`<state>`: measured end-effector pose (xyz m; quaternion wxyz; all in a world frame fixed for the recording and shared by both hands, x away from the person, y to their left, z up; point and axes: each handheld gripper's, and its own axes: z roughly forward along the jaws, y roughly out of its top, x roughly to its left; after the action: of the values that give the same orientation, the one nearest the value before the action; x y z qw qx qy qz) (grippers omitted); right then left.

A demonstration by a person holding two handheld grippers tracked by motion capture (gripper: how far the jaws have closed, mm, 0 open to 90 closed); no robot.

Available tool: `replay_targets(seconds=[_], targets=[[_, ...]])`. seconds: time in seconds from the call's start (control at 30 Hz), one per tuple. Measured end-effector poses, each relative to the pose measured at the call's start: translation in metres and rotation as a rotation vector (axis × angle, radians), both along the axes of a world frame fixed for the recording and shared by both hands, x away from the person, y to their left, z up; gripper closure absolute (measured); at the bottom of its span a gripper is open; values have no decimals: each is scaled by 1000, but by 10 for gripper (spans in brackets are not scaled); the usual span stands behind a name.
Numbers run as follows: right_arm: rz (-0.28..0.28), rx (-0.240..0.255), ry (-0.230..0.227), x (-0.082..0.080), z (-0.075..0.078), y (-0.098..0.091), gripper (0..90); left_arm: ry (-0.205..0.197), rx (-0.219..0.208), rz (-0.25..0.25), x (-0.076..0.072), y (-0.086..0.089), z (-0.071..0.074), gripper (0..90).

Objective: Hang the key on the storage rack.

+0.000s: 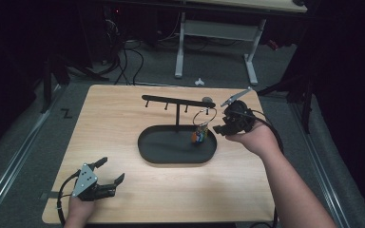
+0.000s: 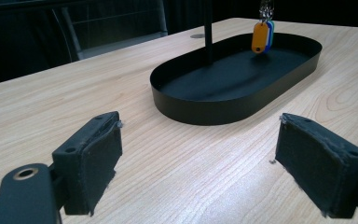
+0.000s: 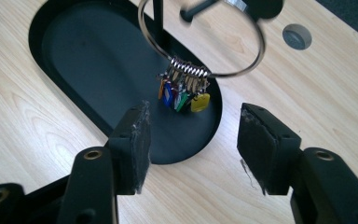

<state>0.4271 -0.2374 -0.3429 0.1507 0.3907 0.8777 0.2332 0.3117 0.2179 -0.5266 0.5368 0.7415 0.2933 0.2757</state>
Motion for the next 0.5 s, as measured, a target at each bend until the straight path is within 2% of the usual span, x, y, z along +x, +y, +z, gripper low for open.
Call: replay_targets(seconds=[0.3,0.37,0.4,0.5], targets=[[-39,54,-29,-20,-35,-11,403,-2,3,-1,0,0,0,150],[-54,37,-34,-24,-41,-12,379,-2,3,-1,0,0,0,150],[-59,45,-53,-28,-45,-13,381,-2,3,-1,0,0,0,150],[-77,70,-57,-36,-54,-15,380,-3,3,-2,-1,0,0,150]])
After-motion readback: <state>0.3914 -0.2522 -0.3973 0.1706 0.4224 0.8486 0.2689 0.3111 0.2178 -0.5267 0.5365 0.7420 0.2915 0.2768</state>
